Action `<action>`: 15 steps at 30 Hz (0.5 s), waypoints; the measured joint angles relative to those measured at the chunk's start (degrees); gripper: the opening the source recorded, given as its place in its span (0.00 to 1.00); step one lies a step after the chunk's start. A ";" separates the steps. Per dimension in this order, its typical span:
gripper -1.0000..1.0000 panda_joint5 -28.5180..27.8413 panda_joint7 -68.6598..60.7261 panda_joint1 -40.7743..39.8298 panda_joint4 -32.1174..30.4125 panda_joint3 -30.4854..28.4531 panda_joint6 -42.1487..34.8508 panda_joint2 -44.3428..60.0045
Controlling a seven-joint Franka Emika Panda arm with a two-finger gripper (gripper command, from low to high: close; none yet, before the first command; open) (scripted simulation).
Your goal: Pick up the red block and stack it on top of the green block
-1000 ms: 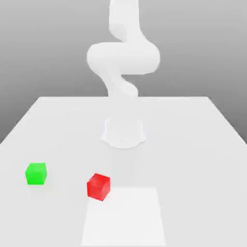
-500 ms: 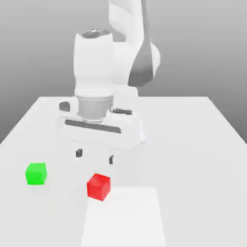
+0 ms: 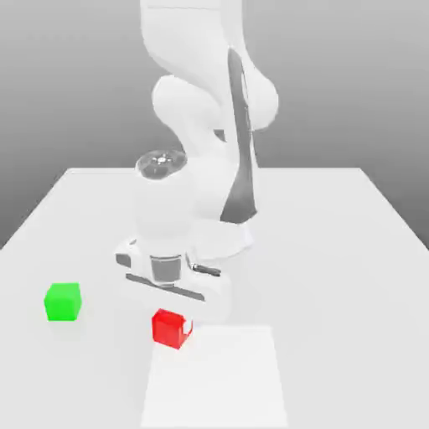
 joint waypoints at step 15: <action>0.00 -5.70 -8.59 -13.40 3.28 -13.78 -17.86 -14.78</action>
